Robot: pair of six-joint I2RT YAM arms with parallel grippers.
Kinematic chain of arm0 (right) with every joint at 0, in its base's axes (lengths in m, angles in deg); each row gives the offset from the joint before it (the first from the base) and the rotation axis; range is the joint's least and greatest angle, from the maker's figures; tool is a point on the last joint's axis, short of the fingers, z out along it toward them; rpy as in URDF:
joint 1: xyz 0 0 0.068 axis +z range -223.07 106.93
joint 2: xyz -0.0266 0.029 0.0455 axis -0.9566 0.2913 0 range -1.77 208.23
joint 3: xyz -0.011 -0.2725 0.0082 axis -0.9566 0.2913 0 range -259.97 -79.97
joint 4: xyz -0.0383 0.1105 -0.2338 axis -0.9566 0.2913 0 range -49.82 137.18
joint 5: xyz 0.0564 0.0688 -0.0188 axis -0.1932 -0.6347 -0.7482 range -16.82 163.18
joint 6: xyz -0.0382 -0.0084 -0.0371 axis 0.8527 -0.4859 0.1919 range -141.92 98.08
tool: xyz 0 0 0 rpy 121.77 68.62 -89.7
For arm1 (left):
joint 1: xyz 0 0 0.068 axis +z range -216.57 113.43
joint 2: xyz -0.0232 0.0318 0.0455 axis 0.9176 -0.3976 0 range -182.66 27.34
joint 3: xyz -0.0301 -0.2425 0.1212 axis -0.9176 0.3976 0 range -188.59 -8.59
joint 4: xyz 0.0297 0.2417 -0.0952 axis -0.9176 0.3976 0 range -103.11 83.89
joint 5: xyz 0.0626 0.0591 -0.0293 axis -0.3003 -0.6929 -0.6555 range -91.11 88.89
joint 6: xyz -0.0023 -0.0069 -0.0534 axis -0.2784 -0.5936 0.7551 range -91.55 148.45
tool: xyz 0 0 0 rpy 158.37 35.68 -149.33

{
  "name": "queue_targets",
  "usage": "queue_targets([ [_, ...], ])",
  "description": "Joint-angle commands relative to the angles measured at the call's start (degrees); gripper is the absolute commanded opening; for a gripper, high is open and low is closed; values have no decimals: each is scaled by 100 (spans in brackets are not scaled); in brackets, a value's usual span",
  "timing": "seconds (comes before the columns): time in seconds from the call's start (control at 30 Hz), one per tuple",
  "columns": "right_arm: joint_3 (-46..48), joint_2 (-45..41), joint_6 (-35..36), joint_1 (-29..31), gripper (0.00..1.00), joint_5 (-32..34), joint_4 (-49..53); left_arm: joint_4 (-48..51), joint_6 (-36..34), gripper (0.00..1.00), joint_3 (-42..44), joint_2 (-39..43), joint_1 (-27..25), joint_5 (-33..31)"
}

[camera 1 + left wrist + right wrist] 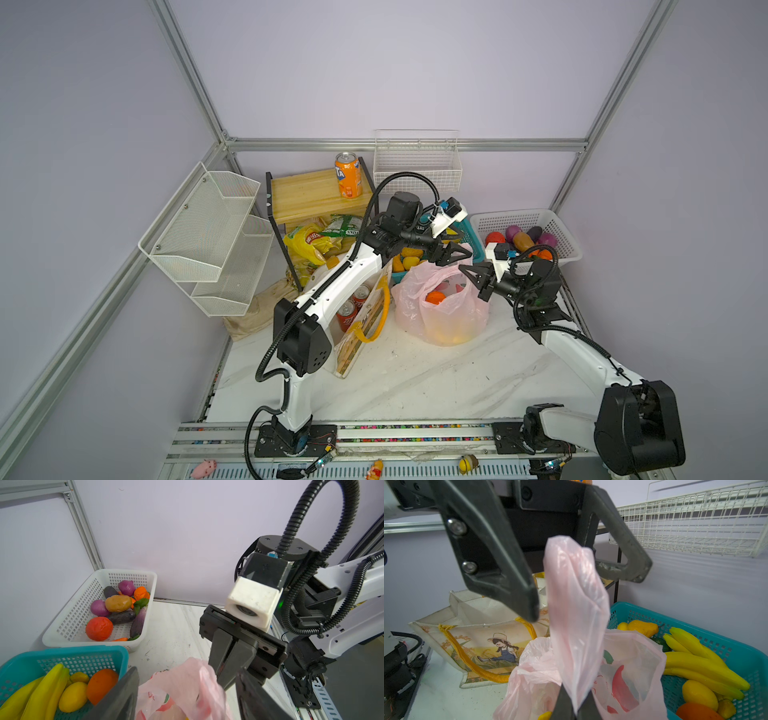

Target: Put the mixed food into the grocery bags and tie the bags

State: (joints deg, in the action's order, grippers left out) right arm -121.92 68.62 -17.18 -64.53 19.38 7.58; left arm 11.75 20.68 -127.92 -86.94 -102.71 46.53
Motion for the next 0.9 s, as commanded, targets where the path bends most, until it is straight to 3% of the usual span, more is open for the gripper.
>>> queue_targets([
  [0.0,82,-85,38,39,0,-91,8,-205,289,63,-631,39,-86,203],
  [0.17,65,-87,63,51,0,-2,111,-194,215,41,-534,48,-86,167],
  [0.33,98,-157,21,45,0,179,143,-45,-65,8,-292,188,-67,56],
  [0.4,171,-208,-89,47,0,248,68,-39,-210,0,121,410,-35,-82],
  [0.6,216,-222,-511,45,1,424,59,-1322,48,0,1813,1243,-1,-556],
  [0.87,363,-277,-873,44,7,524,-100,-2490,669,0,2839,1617,6,-872],
])
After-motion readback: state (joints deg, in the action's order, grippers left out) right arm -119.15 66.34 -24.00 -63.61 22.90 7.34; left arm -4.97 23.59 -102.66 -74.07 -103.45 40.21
